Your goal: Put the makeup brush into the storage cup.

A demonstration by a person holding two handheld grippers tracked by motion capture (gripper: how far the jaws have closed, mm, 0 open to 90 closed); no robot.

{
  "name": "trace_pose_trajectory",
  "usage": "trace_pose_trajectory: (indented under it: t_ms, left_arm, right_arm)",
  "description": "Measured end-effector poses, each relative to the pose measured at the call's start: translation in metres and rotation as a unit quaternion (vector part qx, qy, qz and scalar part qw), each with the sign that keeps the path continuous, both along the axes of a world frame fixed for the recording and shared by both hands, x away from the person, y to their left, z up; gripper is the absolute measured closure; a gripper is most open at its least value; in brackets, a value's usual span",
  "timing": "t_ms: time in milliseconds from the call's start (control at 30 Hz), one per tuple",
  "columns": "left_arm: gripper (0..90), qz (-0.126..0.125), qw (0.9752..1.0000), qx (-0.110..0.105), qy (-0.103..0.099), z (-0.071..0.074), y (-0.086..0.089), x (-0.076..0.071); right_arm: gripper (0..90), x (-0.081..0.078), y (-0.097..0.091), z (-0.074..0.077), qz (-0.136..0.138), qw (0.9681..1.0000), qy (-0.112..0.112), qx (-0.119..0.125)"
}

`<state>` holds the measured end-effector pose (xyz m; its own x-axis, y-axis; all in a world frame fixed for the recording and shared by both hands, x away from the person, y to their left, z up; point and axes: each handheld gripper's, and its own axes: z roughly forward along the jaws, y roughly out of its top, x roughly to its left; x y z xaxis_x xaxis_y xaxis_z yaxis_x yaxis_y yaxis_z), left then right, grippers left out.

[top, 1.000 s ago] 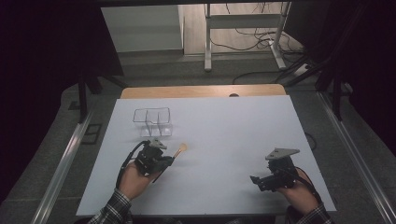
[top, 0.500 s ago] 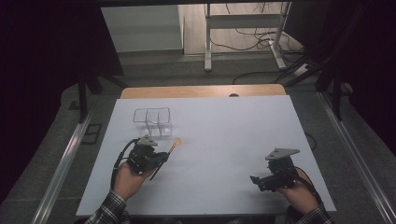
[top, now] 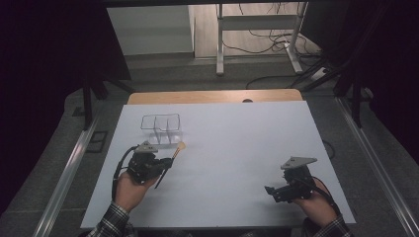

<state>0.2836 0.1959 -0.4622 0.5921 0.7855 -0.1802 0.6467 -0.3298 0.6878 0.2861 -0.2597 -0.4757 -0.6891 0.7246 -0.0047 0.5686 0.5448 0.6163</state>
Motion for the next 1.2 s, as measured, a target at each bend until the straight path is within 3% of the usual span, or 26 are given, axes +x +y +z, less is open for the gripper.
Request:
trace_pose_trajectory:
  t_ms: [767, 1200]
  left_arm:
    - [83.7, 0.046, 0.9983, -0.022, -0.029, 0.005, 0.025, 0.001]
    - [83.7, 0.072, 0.9958, -0.035, -0.043, 0.007, 0.035, 0.002]
  right_arm:
    - [1.4, 0.000, 0.000, 0.000, 0.003, 1.0000, -0.001, 0.000]
    - [1.4, 0.000, 0.000, 0.000, 0.003, 1.0000, 0.001, 0.000]
